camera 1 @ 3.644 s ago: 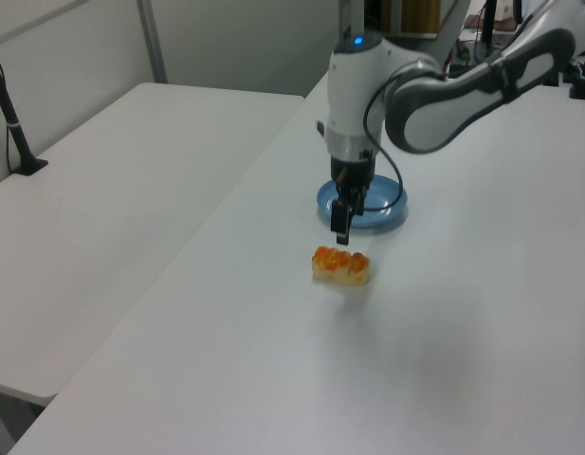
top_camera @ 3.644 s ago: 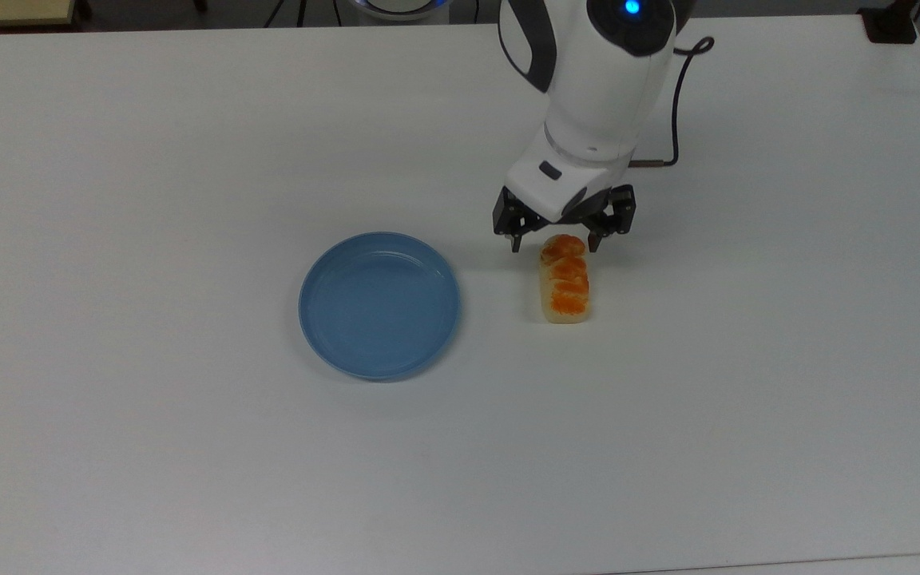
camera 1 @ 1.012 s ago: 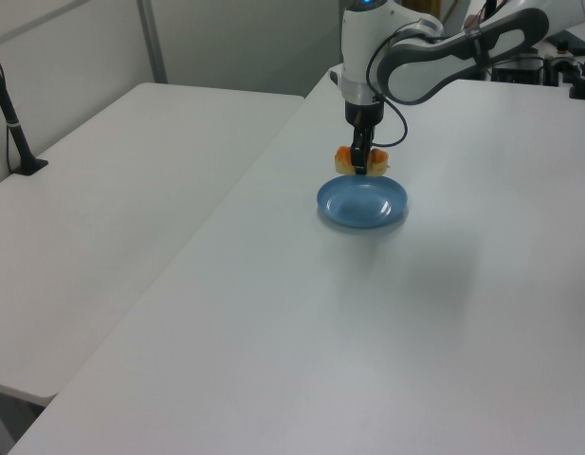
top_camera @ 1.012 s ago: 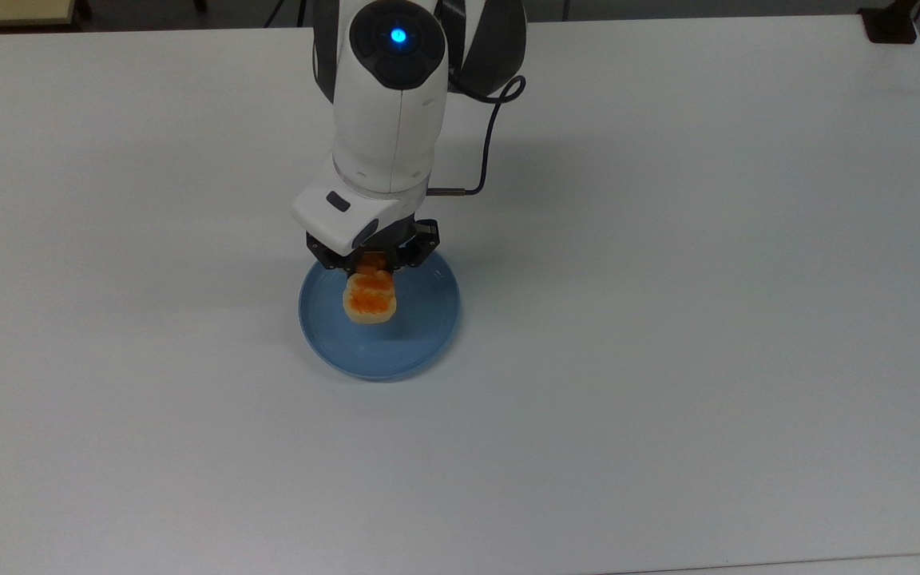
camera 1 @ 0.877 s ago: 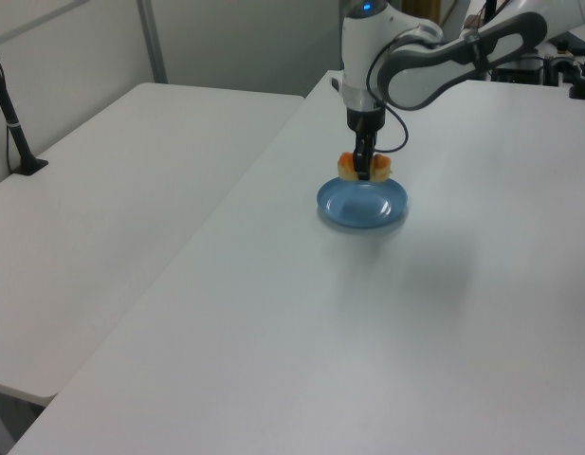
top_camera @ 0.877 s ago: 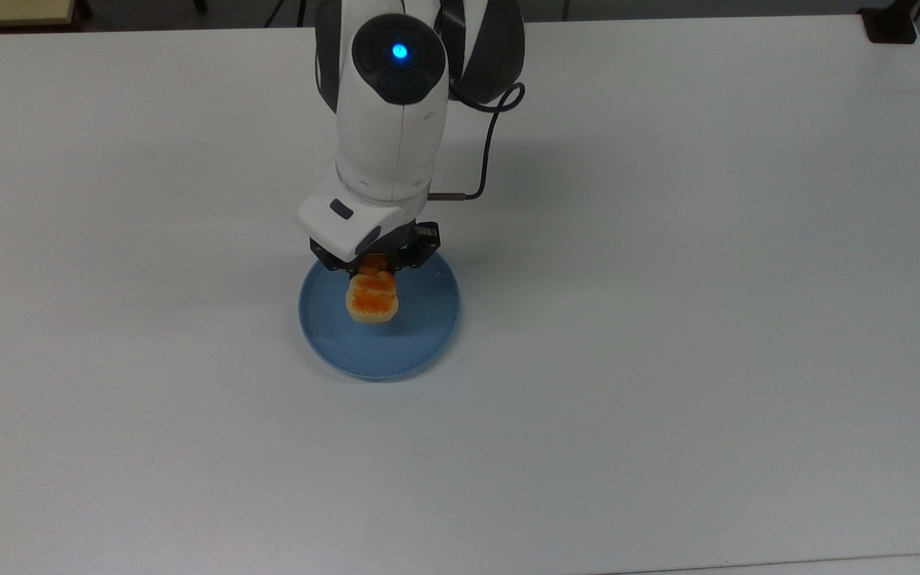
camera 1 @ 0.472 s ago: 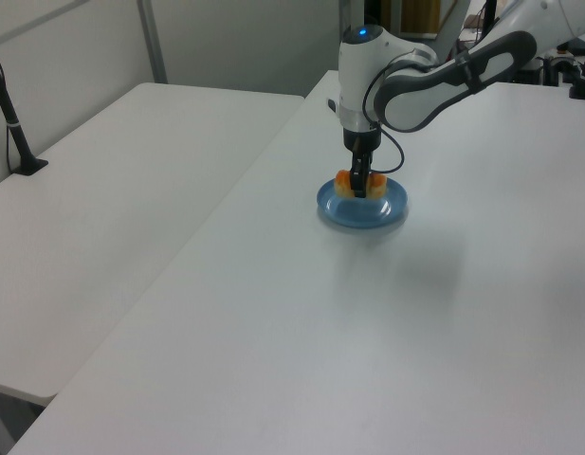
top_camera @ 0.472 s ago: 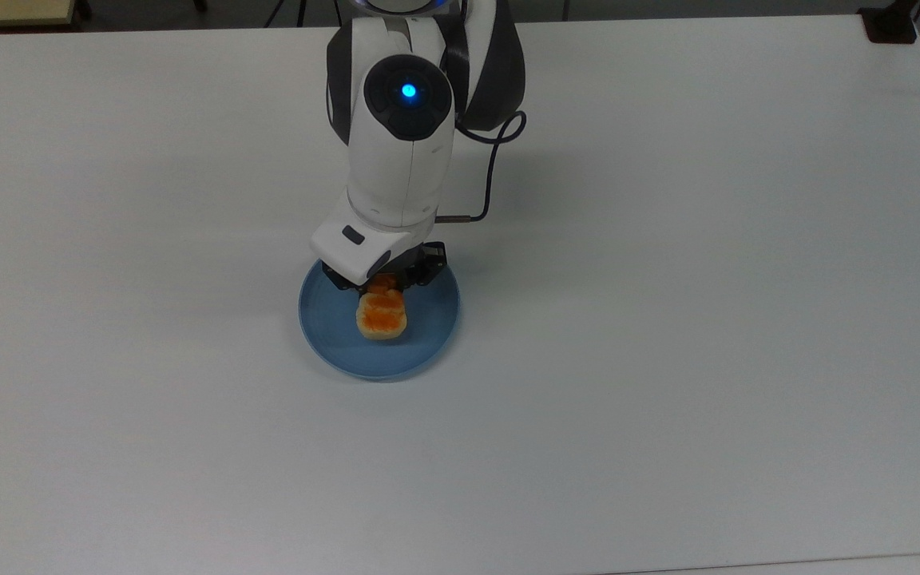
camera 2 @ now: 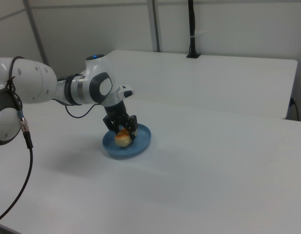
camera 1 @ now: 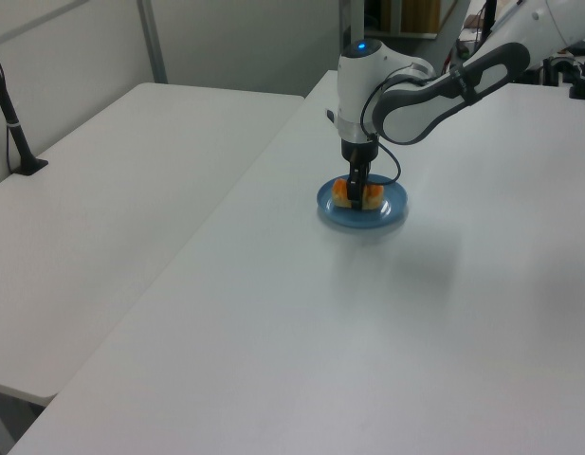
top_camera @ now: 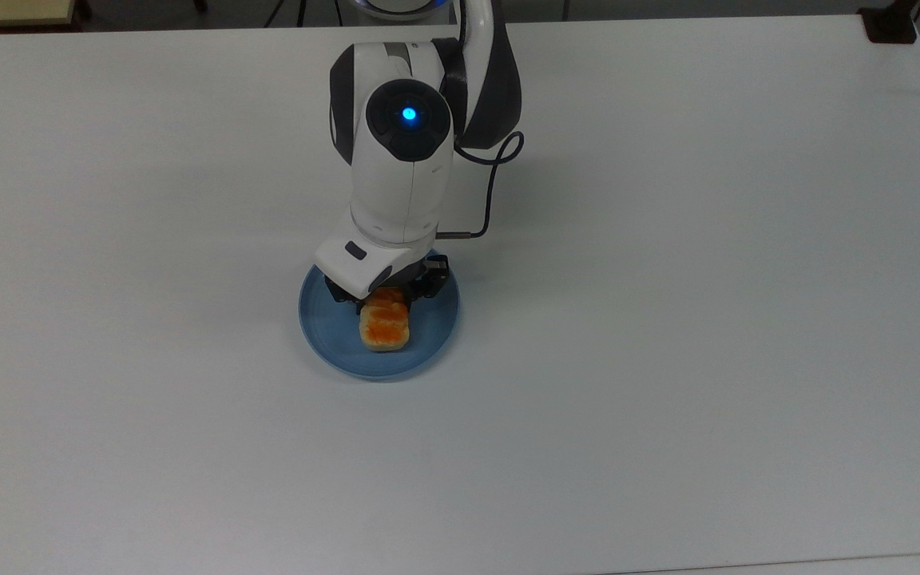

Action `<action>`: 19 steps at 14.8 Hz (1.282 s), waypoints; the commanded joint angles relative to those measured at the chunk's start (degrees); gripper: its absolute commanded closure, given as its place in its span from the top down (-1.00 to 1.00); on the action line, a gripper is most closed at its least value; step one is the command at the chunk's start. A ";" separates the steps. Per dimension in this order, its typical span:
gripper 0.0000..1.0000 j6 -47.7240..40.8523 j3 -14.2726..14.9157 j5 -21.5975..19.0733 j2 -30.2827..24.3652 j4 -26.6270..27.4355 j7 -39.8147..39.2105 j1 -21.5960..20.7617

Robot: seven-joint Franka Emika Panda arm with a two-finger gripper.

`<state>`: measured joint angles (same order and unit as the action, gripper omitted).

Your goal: Put the bread onto the plate

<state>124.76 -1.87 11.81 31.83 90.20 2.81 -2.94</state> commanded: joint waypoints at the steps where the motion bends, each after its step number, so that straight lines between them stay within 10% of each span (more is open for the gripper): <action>1: 1.00 1.28 0.37 0.76 -0.72 0.94 1.24 -0.13; 8: 1.00 -2.74 0.20 -0.03 -5.19 0.33 1.32 -0.13; 19: 1.00 -27.19 0.37 -5.30 -26.28 -0.47 0.97 0.48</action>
<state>100.30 -1.95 8.24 10.42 87.31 3.21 -2.46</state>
